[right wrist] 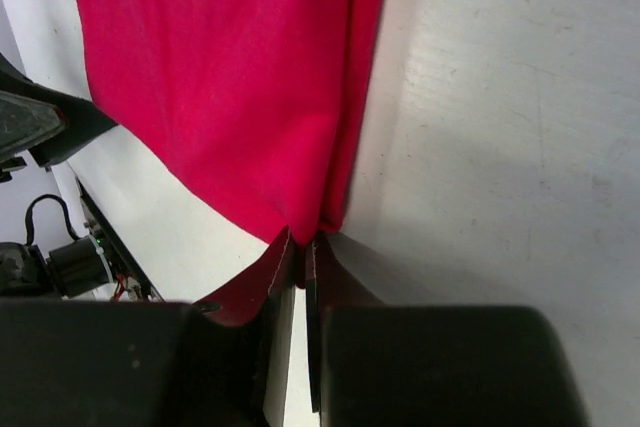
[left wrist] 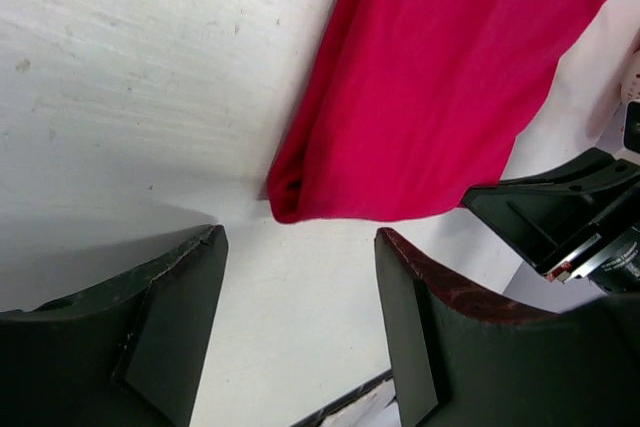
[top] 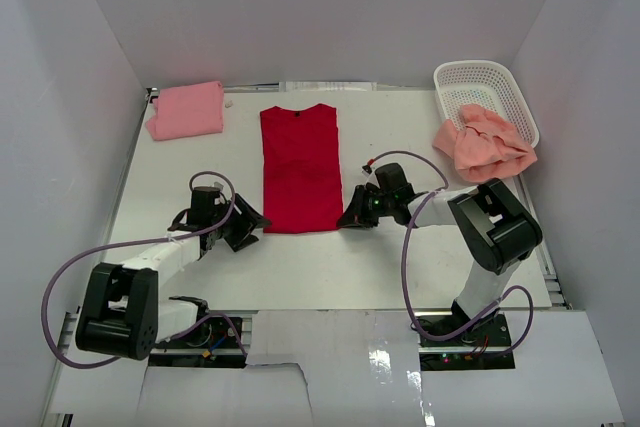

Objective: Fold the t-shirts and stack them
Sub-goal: Grab one side of the 2/3 rectangular tshirt with both arms

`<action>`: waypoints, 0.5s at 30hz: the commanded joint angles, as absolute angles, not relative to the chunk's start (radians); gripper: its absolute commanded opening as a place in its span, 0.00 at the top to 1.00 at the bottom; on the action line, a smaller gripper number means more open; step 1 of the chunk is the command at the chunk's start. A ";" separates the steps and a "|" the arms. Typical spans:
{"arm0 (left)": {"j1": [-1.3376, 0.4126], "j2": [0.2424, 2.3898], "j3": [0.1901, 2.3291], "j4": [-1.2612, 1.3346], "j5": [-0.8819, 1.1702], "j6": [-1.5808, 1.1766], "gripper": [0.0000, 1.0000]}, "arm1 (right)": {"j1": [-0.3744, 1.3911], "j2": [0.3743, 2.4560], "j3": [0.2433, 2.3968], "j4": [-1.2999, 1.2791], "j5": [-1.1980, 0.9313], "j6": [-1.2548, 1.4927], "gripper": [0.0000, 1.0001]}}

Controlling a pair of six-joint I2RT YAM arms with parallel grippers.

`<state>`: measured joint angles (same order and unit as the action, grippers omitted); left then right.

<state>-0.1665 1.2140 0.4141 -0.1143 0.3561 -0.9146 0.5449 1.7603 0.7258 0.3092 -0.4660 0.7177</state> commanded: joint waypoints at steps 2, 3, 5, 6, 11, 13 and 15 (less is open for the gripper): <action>-0.164 1.232 0.394 -0.064 0.322 -0.907 0.29 | 0.554 1.764 0.759 0.244 -0.387 0.661 0.92; -0.163 1.238 0.391 -0.064 0.299 -0.901 0.29 | 0.555 1.766 0.762 0.242 -0.387 0.658 0.92; -0.163 1.239 0.387 -0.063 0.276 -0.897 0.30 | 0.561 1.767 0.765 0.244 -0.391 0.658 0.92; -0.163 1.239 0.379 -0.052 0.259 -0.899 0.30 | 0.566 1.770 0.765 0.244 -0.394 0.658 0.92; -0.163 1.276 0.364 -0.008 0.261 -0.907 0.34 | 0.571 1.779 0.781 0.235 -0.396 0.655 0.92; -0.164 1.318 0.370 0.025 0.275 -0.905 0.35 | 0.572 1.778 0.785 0.232 -0.394 0.653 0.92; -0.163 1.339 0.370 0.053 0.287 -0.904 0.35 | 0.572 1.779 0.785 0.229 -0.393 0.652 0.92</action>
